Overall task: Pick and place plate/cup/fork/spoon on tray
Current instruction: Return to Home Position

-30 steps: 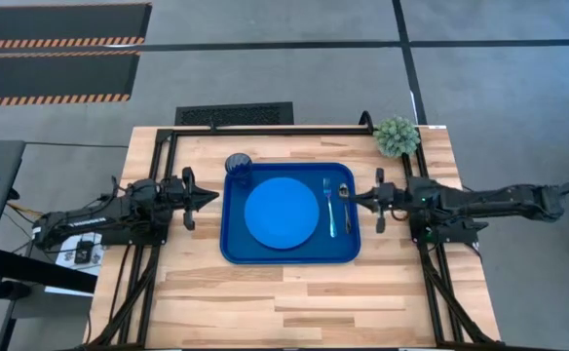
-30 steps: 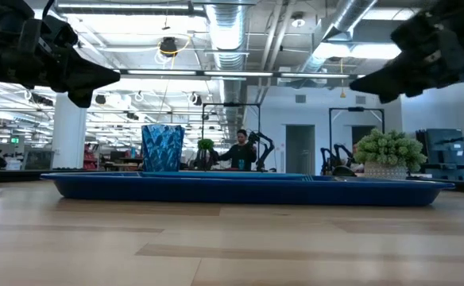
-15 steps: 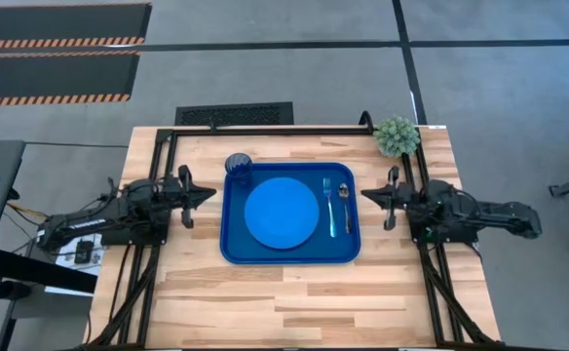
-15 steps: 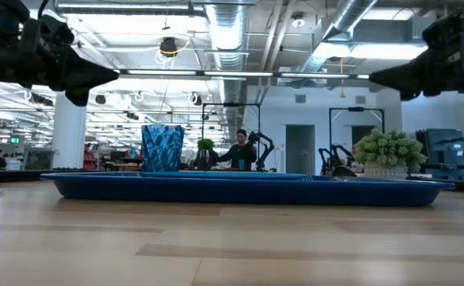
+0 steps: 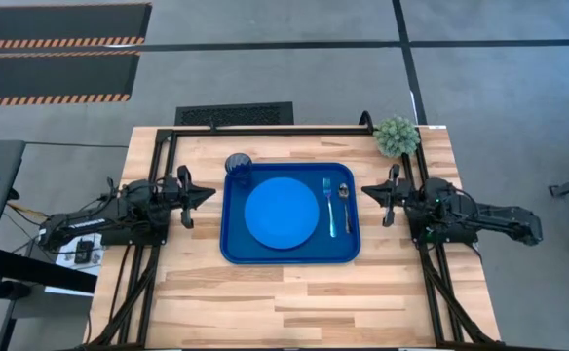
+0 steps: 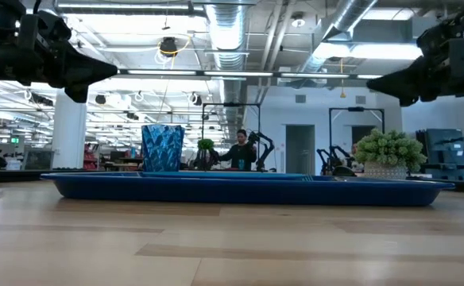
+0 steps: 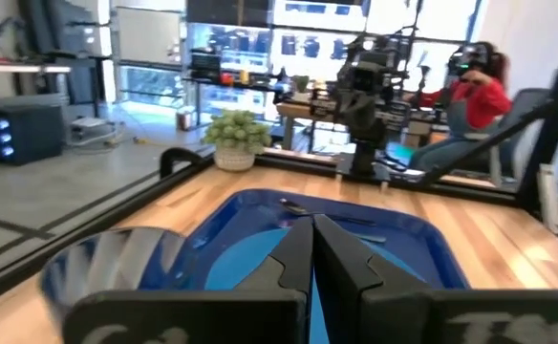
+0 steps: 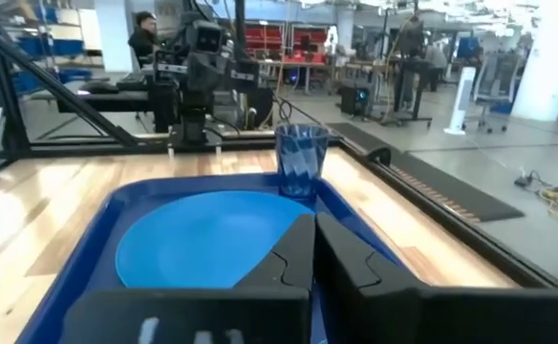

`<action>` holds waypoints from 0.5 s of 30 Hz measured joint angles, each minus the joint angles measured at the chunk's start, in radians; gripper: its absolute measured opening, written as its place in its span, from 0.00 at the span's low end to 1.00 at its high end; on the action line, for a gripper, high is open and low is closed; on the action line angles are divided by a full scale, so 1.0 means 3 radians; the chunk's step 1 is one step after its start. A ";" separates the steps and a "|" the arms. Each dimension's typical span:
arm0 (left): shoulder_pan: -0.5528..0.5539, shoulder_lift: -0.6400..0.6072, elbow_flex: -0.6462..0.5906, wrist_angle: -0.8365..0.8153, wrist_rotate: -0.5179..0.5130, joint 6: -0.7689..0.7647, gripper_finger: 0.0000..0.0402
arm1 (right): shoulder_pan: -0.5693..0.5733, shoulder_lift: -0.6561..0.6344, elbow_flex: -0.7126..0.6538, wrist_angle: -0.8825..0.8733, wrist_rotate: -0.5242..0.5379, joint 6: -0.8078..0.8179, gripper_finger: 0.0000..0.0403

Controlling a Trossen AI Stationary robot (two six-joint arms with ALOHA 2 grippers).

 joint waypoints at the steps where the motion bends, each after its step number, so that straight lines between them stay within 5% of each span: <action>1: 0.0000 0.0001 0.0000 -0.0008 -0.0044 -0.0011 0.00 | -0.0012 0.0016 0.0000 0.0000 0.0000 0.0003 0.09; 15: 0.0000 0.0020 0.0000 -0.0021 -0.0108 -0.0105 0.00 | -0.0026 0.0048 -0.0004 -0.0003 0.0000 0.0012 0.11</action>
